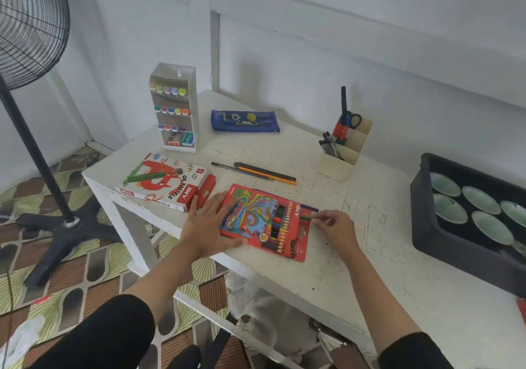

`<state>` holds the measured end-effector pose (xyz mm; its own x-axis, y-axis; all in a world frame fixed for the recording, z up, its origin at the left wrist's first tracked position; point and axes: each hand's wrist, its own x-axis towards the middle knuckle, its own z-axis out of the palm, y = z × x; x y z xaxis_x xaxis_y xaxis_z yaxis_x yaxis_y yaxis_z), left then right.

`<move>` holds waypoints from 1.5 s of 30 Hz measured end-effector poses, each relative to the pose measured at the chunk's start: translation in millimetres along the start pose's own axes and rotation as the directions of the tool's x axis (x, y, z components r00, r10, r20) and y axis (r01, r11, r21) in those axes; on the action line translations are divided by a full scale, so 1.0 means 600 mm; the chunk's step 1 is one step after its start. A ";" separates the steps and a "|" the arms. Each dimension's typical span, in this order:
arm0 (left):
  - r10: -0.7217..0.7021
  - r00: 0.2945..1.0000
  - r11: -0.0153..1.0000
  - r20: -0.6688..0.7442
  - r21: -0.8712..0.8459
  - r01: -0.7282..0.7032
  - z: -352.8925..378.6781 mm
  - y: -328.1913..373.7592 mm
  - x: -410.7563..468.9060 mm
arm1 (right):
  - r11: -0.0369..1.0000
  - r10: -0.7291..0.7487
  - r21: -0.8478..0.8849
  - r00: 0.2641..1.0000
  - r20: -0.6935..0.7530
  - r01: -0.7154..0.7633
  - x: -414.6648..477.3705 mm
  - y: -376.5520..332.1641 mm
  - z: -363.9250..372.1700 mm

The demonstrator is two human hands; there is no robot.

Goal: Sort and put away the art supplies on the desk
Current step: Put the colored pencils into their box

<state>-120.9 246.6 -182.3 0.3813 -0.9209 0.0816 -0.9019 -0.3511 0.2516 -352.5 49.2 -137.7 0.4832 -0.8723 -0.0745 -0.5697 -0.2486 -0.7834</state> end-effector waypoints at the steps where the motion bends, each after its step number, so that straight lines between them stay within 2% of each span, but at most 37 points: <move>1: 0.002 1.000 1.000 -0.002 -0.006 -0.002 0.000 0.000 0.000 | 0.999 -0.004 -0.047 1.000 0.020 0.005 0.003 -0.006 0.007; 5: -0.013 1.000 1.000 0.016 0.018 0.012 -0.005 0.002 0.000 | 0.990 0.027 -0.139 1.000 0.004 -0.026 0.010 -0.019 0.033; 14: -0.030 0.999 0.999 0.041 0.034 0.029 -0.007 0.003 -0.001 | 0.984 0.026 -0.175 0.999 -0.047 -0.034 0.011 -0.012 0.046; 19: -0.025 0.999 0.999 0.041 0.034 0.024 -0.009 0.003 -0.001 | 0.984 0.014 -0.177 1.000 0.018 -0.011 0.010 -0.017 0.041; 22: -0.026 0.999 0.999 0.043 0.020 0.025 -0.010 0.004 -0.001 | 0.996 0.011 -0.091 0.993 0.114 -0.001 0.019 -0.023 0.018; 26: -0.030 0.999 0.999 0.044 0.020 0.029 -0.011 0.006 -0.001 | 0.998 -0.057 -0.014 0.997 0.058 0.058 0.039 -0.048 -0.008; 30: -0.050 0.996 0.998 0.069 0.051 0.047 -0.016 0.008 0.000 | 0.986 -0.116 -0.108 0.987 0.115 0.129 0.066 -0.073 0.013; 33: -0.050 0.996 0.998 0.080 0.036 0.047 -0.017 0.010 -0.001 | 0.942 -0.155 -0.269 0.971 0.183 0.202 0.086 -0.091 0.041; 37: -0.042 0.997 0.999 0.069 0.009 0.041 -0.021 0.011 -0.002 | 0.757 -0.152 -0.569 0.933 0.326 0.322 0.094 -0.115 0.081; 39: -0.035 0.997 0.999 0.064 0.003 0.035 -0.022 0.012 -0.002 | 0.688 -0.178 -0.649 0.943 0.281 0.324 0.090 -0.123 0.098; 41: -0.032 0.998 0.999 0.055 -0.006 0.033 -0.021 0.012 -0.002 | 0.663 -0.197 -0.685 0.953 0.229 0.301 0.087 -0.129 0.109; 45: -0.044 0.996 0.999 0.072 0.015 0.043 -0.020 0.011 -0.002 | 0.728 -0.180 -0.635 0.965 0.190 0.260 0.090 -0.132 0.111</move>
<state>-124.9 247.2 -169.3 0.4048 -0.9144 0.0004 -0.8876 -0.3928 0.2407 -237.2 50.0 -120.5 0.6949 -0.7175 -0.0480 -0.7107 -0.6751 -0.1979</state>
